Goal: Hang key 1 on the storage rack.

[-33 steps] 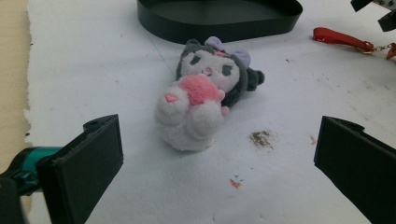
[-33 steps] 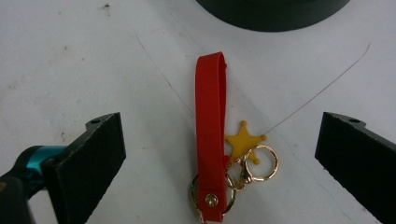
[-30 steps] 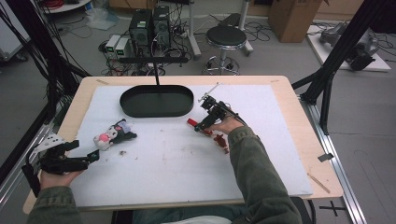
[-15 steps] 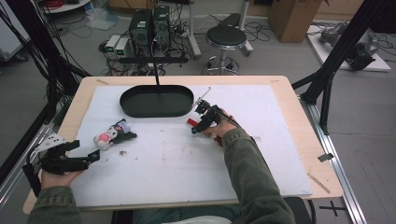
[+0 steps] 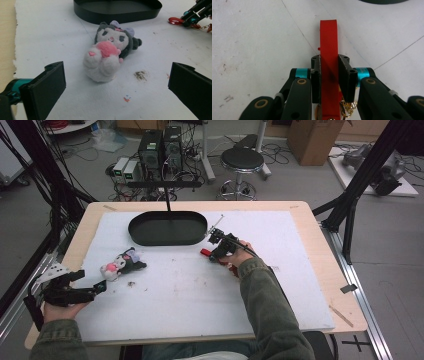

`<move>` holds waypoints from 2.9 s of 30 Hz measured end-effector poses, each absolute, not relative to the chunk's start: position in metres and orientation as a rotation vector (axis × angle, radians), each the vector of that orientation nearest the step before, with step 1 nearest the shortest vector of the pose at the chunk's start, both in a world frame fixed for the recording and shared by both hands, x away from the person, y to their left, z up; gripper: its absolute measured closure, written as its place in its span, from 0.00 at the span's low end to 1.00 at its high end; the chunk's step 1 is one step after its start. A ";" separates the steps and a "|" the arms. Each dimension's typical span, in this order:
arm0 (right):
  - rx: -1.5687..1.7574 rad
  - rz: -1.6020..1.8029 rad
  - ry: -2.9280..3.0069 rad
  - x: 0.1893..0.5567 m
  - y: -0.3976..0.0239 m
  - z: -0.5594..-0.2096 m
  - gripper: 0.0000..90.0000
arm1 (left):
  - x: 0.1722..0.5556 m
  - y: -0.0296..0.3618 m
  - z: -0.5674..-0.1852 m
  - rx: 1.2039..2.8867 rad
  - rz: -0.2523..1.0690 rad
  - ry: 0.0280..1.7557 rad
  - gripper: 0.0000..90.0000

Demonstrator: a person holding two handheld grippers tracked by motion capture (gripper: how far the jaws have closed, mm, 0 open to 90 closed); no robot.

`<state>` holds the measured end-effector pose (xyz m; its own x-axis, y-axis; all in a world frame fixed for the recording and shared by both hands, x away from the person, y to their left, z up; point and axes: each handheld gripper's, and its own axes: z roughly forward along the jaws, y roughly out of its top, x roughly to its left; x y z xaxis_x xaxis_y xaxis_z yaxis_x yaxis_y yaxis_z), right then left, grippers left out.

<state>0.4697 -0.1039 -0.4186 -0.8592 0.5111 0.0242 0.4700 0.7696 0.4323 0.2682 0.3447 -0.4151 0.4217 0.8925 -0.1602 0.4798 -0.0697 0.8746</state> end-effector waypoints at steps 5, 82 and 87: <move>0.817 0.664 2.873 0.472 -0.110 -0.415 0.83 | 0.269 0.345 -0.415 1.715 0.531 1.204 0.02; 0.979 1.232 2.667 0.557 -0.076 -0.226 0.83 | 0.287 0.344 -0.416 1.746 0.521 1.187 0.02; 0.989 1.218 2.682 0.564 -0.072 -0.226 0.83 | 0.289 0.345 -0.416 1.746 0.517 1.186 0.02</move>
